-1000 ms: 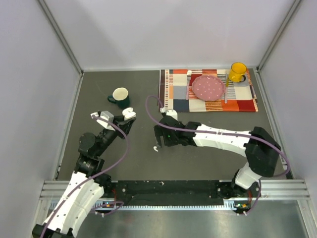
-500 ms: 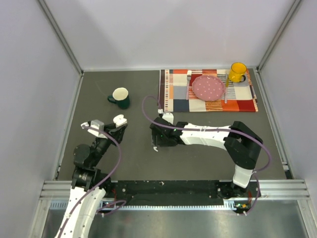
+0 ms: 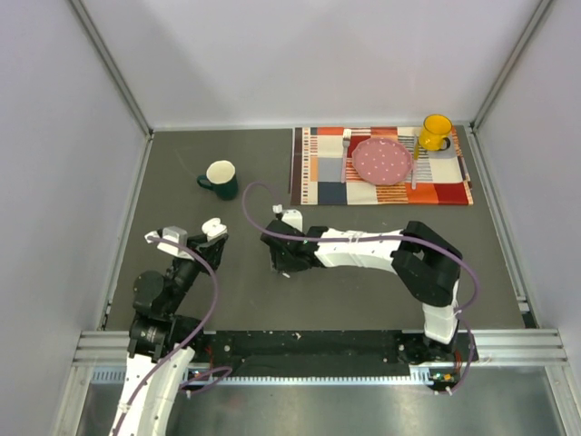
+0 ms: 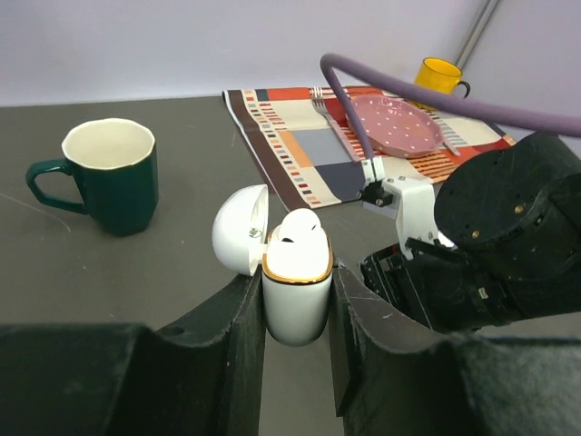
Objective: Insert the wireless bluetooth earbuds into the charging case
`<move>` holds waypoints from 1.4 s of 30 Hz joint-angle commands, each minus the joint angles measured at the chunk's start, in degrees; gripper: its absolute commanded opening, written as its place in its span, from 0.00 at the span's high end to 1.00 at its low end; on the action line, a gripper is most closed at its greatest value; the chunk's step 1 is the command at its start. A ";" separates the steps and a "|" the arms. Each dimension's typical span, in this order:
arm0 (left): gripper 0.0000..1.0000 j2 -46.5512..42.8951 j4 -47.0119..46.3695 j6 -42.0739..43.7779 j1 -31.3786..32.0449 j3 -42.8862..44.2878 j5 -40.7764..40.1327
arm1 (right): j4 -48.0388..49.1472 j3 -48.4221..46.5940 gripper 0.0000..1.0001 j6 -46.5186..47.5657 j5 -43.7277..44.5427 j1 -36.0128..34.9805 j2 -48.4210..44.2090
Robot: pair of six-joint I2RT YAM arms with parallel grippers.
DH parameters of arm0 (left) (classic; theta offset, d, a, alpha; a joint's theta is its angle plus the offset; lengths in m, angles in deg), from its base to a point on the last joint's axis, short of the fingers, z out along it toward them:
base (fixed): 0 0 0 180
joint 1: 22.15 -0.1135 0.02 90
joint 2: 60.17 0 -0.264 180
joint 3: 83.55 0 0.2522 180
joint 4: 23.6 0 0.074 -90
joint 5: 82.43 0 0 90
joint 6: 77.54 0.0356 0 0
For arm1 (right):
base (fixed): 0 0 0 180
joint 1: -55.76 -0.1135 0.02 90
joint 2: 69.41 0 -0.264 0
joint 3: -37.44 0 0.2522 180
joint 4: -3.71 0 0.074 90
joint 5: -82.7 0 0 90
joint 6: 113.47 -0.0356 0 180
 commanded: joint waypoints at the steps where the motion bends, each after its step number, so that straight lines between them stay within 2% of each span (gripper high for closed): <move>1: 1.00 -1.91 0.64 0.71 -0.35 3.38 -2.37 | 0.87 -2.97 0.54 3.10 1.12 -1.60 1.72; 13: 1.00 -2.01 1.53 1.24 -0.35 3.74 -3.42 | -1.77 -3.85 0.58 5.30 5.25 -1.68 4.54; 42: 1.00 -1.65 1.70 0.62 -0.35 3.04 -3.69 | -2.21 -5.08 0.73 6.45 4.55 -1.60 7.09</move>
